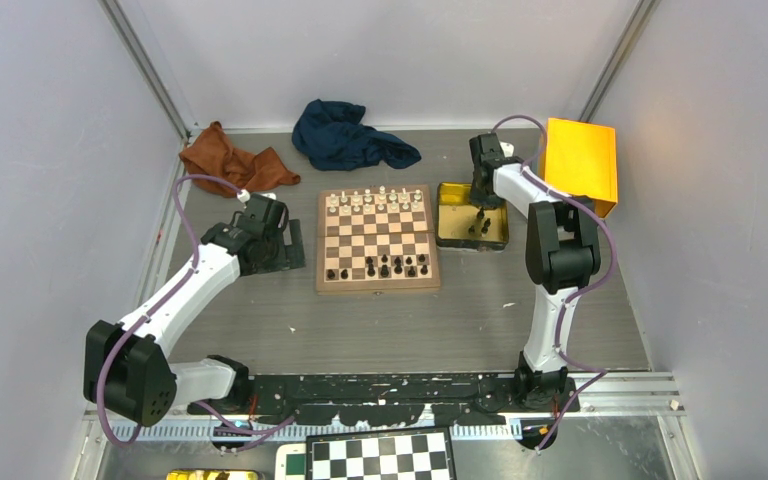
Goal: Set up the chess pieces on the board
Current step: Pick up the chess piece from the storage box.
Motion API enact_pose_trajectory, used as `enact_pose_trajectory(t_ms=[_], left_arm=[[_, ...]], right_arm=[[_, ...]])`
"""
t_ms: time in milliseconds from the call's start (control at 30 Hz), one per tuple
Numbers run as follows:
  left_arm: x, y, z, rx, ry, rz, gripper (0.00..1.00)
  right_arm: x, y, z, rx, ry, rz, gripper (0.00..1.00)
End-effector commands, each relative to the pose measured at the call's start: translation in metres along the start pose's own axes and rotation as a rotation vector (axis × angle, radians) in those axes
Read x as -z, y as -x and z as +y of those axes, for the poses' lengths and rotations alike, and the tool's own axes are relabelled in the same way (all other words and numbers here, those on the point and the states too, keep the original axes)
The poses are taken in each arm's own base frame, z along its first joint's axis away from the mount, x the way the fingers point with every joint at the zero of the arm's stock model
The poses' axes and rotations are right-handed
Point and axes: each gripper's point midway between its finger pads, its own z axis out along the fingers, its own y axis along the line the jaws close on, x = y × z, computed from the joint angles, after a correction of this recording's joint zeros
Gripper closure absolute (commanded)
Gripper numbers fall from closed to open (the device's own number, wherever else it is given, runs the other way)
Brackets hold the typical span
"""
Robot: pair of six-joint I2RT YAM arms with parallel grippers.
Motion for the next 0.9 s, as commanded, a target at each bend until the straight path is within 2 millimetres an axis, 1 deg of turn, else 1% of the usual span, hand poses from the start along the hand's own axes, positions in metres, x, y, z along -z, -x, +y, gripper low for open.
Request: enact_pose_trajectory(t_ms=[0, 267, 467, 567, 700, 867], left_arm=[[0.008, 0.021, -0.004, 0.006, -0.018, -0.065, 0.0], [0.009, 0.022, -0.005, 0.006, -0.023, -0.066, 0.0], [0.009, 0.023, -0.005, 0.005, -0.024, -0.068, 0.0], [0.01, 0.023, -0.005, 0.006, -0.025, -0.071, 0.0], [0.01, 0.023, -0.005, 0.004, -0.023, -0.071, 0.0], [0.012, 0.025, -0.005, 0.007, -0.027, -0.081, 0.0]], right_arm=[[0.007, 0.007, 0.0, -0.017, 0.012, -0.024, 0.73], [0.009, 0.002, -0.001, -0.017, 0.016, -0.018, 0.74], [0.012, 0.004, -0.002, -0.018, 0.013, -0.024, 0.87], [0.015, 0.006, -0.004, -0.018, 0.008, -0.031, 0.92], [0.023, 0.014, -0.004, -0.016, 0.014, -0.054, 0.96], [0.047, 0.024, 0.009, 0.041, 0.023, -0.093, 0.98]])
